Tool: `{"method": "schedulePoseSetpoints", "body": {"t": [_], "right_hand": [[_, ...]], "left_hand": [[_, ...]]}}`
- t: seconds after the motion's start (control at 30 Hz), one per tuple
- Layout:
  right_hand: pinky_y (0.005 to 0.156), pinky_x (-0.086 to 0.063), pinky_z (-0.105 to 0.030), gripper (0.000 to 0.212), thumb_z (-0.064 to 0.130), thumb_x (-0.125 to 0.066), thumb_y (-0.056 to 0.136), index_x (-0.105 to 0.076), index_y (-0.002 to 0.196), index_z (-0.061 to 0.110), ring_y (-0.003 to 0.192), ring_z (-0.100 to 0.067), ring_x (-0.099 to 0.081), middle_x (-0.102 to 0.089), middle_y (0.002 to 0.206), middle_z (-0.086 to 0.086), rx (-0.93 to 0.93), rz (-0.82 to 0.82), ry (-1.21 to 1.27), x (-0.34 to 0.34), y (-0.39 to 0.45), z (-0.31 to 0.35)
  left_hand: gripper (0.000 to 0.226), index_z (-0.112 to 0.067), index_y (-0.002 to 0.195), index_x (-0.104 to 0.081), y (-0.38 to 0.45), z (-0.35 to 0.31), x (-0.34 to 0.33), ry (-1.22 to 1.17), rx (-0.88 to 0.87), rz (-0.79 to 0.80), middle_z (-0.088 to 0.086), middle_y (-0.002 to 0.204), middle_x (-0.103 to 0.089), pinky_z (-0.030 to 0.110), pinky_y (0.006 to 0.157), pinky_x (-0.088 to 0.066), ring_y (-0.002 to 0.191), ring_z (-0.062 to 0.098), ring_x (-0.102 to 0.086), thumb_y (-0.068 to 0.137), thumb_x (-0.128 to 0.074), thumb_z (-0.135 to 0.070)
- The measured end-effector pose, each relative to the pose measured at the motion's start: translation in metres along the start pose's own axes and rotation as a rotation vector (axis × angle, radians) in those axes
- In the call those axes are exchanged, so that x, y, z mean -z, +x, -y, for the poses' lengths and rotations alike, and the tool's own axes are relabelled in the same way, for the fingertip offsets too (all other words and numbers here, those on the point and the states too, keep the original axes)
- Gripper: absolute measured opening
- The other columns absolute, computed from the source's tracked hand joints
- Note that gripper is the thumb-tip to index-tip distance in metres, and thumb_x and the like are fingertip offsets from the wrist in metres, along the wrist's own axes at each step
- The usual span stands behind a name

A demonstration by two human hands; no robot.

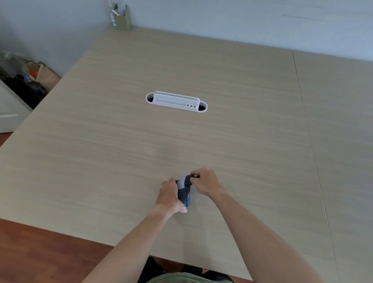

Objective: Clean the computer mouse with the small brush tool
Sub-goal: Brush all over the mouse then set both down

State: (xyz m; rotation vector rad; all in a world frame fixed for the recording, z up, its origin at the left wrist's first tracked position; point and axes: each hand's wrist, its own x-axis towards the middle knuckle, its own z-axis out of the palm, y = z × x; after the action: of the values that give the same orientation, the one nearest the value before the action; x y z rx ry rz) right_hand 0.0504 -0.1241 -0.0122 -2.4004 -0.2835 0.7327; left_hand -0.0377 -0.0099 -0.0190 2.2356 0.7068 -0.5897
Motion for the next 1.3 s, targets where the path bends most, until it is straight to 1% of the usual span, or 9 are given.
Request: {"method": "schedulePoseSetpoints", "body": {"t": [0.17, 0.37, 0.5, 0.6, 0.77, 0.9, 1.07, 1.2, 1.3], "right_hand": [[0.053, -0.032, -0.031, 0.03, -0.007, -0.043, 0.076, -0.038, 0.052, 0.01, 0.064, -0.028, -0.046, -0.048, 0.066, -0.011, -0.06, -0.157, -0.062, 0.01, 0.005, -0.012], [0.055, -0.031, -0.03, 0.017, -0.005, -0.047, 0.077, -0.056, 0.062, -0.001, 0.065, -0.024, -0.04, -0.048, 0.065, -0.013, -0.02, 0.053, -0.011, 0.005, 0.003, -0.005], [0.057, -0.036, -0.034, 0.025, -0.008, -0.043, 0.074, -0.043, 0.054, 0.006, 0.066, -0.029, -0.048, -0.051, 0.069, -0.015, -0.06, -0.083, -0.096, 0.009, 0.005, -0.014], [0.056, -0.04, -0.036, 0.019, -0.005, -0.046, 0.078, -0.061, 0.066, -0.004, 0.068, -0.033, -0.05, -0.056, 0.07, -0.019, -0.042, -0.131, 0.045, 0.012, 0.006, -0.01], [0.053, -0.032, -0.029, 0.02, 0.005, -0.052, 0.085, -0.061, 0.067, 0.007, 0.061, -0.023, -0.043, -0.05, 0.064, -0.008, -0.033, 0.092, 0.016, 0.001, 0.001, -0.007], [0.059, -0.037, -0.033, 0.017, -0.001, -0.045, 0.084, -0.051, 0.07, 0.004, 0.069, -0.03, -0.05, -0.052, 0.077, -0.013, -0.101, -0.074, -0.093, 0.009, 0.003, -0.01], [0.057, -0.03, -0.031, 0.023, 0.005, -0.051, 0.086, -0.051, 0.064, -0.003, 0.067, -0.027, -0.04, -0.043, 0.062, -0.008, -0.016, -0.091, 0.071, 0.007, 0.003, -0.001], [0.061, -0.034, -0.033, 0.03, 0.005, -0.052, 0.09, -0.047, 0.06, 0.002, 0.07, -0.027, -0.045, -0.051, 0.073, -0.016, -0.018, -0.029, 0.005, -0.005, 0.0, -0.001], [0.066, -0.041, -0.036, 0.019, 0.002, -0.05, 0.09, -0.047, 0.072, 0.007, 0.08, -0.034, -0.056, -0.059, 0.091, -0.019, -0.024, -0.054, -0.195, 0.001, -0.003, 0.004]], "left_hand": [[0.092, -0.012, 0.133, -0.041, -0.002, 0.0, 0.004, 0.008, -0.009, 0.024, 0.009, 0.13, -0.044, 0.043, 0.097, -0.051, 0.12, 0.029, -0.051, 0.057, -0.092, -0.008], [0.093, -0.016, 0.132, -0.047, -0.002, 0.002, 0.007, -0.055, -0.029, 0.036, 0.004, 0.125, -0.056, 0.041, 0.093, -0.055, 0.111, 0.026, -0.061, 0.051, -0.092, -0.004], [0.096, -0.02, 0.133, -0.048, -0.004, 0.002, 0.008, -0.066, -0.034, 0.033, 0.001, 0.124, -0.058, 0.039, 0.092, -0.055, 0.111, 0.024, -0.06, 0.05, -0.093, -0.005], [0.092, -0.02, 0.129, -0.05, -0.004, 0.002, 0.008, -0.07, -0.034, 0.031, 0.001, 0.12, -0.059, 0.037, 0.089, -0.055, 0.108, 0.024, -0.061, 0.049, -0.093, -0.006], [0.094, -0.019, 0.131, -0.048, -0.004, 0.003, 0.008, -0.073, -0.035, 0.033, 0.001, 0.124, -0.059, 0.036, 0.09, -0.055, 0.109, 0.024, -0.063, 0.05, -0.093, -0.006], [0.092, -0.021, 0.13, -0.05, -0.003, 0.004, 0.009, -0.067, -0.033, 0.039, 0.001, 0.121, -0.06, 0.037, 0.09, -0.055, 0.109, 0.023, -0.061, 0.05, -0.093, -0.006], [0.093, -0.018, 0.131, -0.047, -0.004, 0.002, 0.007, -0.064, -0.015, 0.034, 0.001, 0.123, -0.057, 0.039, 0.094, -0.054, 0.113, 0.023, -0.059, 0.051, -0.093, -0.006], [0.091, -0.019, 0.13, -0.048, -0.002, 0.003, 0.006, -0.057, -0.017, 0.029, 0.002, 0.123, -0.058, 0.04, 0.095, -0.054, 0.113, 0.024, -0.06, 0.051, -0.093, -0.006], [0.094, -0.019, 0.132, -0.049, -0.001, 0.004, 0.005, -0.068, -0.015, 0.023, 0.001, 0.125, -0.059, 0.041, 0.096, -0.053, 0.114, 0.024, -0.06, 0.051, -0.093, -0.005]]}}
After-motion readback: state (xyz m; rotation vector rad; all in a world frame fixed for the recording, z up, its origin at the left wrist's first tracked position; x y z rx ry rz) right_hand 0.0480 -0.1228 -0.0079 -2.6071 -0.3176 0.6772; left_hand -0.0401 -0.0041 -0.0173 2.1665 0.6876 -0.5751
